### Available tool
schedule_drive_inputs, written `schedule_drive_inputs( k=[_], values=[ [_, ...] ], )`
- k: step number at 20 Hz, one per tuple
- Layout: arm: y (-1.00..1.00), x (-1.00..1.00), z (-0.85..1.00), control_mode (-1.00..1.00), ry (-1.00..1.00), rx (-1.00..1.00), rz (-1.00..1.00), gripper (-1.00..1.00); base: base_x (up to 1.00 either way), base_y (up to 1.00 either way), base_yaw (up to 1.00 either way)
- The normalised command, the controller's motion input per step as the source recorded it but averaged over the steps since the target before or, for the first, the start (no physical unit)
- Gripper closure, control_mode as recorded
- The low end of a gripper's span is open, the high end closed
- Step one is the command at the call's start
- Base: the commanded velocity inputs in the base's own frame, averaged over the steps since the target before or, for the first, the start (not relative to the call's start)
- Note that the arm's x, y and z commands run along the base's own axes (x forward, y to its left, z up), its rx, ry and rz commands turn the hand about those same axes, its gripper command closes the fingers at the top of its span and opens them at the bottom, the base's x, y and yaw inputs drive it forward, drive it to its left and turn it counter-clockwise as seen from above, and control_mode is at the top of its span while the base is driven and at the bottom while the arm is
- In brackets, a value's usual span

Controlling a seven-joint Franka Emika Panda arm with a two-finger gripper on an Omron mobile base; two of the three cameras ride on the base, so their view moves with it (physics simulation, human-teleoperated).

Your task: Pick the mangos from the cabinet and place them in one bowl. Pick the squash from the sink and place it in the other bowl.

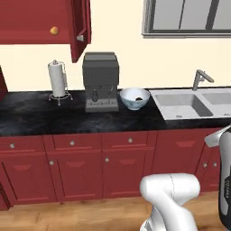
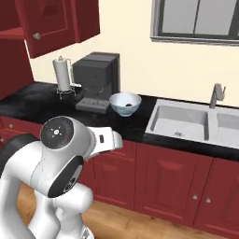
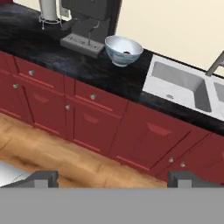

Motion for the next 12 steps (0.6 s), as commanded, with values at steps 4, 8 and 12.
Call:
schedule_drive_inputs(
  k=[4, 8, 12],
  values=[
    [0.0, 0.0, 0.0, 1.0, 0.0, 0.0, 0.0, -1.0, -0.12, 1.0, -0.14],
    [0.0, 0.0, 0.0, 1.0, 0.0, 0.0, 0.0, -1.0, -0.11, 1.0, -0.15],
    [0.0, 0.0, 0.0, 1.0, 0.0, 0.0, 0.0, -1.0, -0.25, 0.97, -0.15]
  ],
)
